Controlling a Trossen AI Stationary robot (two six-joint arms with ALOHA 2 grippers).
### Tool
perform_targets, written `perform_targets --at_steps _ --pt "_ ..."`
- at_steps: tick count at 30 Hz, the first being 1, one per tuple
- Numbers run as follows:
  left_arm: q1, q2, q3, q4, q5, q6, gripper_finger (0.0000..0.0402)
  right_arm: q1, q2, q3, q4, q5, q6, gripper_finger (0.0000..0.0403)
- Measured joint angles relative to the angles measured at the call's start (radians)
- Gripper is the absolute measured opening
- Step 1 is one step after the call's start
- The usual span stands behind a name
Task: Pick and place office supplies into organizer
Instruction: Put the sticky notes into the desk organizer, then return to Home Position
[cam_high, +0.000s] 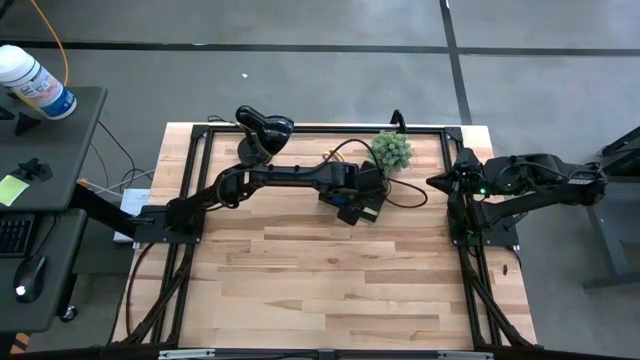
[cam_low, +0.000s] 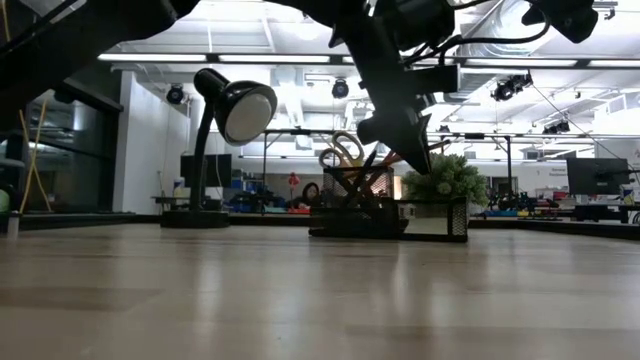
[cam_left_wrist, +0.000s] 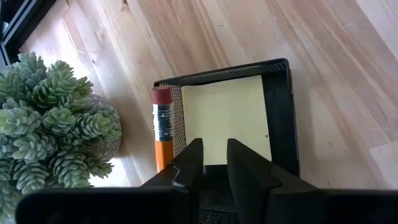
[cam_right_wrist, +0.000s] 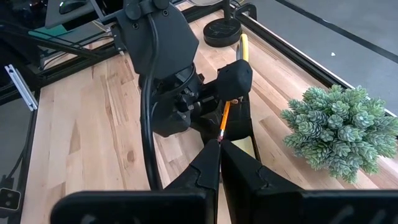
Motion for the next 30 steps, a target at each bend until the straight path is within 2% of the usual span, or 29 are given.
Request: perform_targets --at_steps 5,10,18,22,27,30 --pt "-0.006 0.000 0.000 -0.006 0.000 -0.001 0.0069 0.000 0.000 0.000 0.000 0.000 -0.001 0.0011" --pt "-0.023 -0.040 0.001 -0.047 0.000 -0.005 0.0053 0.000 -0.011 0.000 -0.016 0.000 -0.004 0.0011" --pt "-0.034 -0.078 0.000 -0.136 0.057 -0.228 0.0017 0.000 -0.063 0.000 -0.075 -0.001 0.027 0.0011" --pt "-0.055 -0.101 0.000 -0.125 0.048 -0.252 0.0003 0.000 -0.075 0.000 -0.075 -0.001 0.027 0.0011" --pt "-0.085 -0.137 -0.001 -0.095 0.058 -0.304 0.0005 0.000 -0.072 0.000 -0.083 -0.001 0.026 0.0011" --pt "-0.083 -0.180 -0.003 0.002 0.053 -0.342 0.0002 0.000 -0.072 0.000 -0.082 0.000 0.021 0.0011"
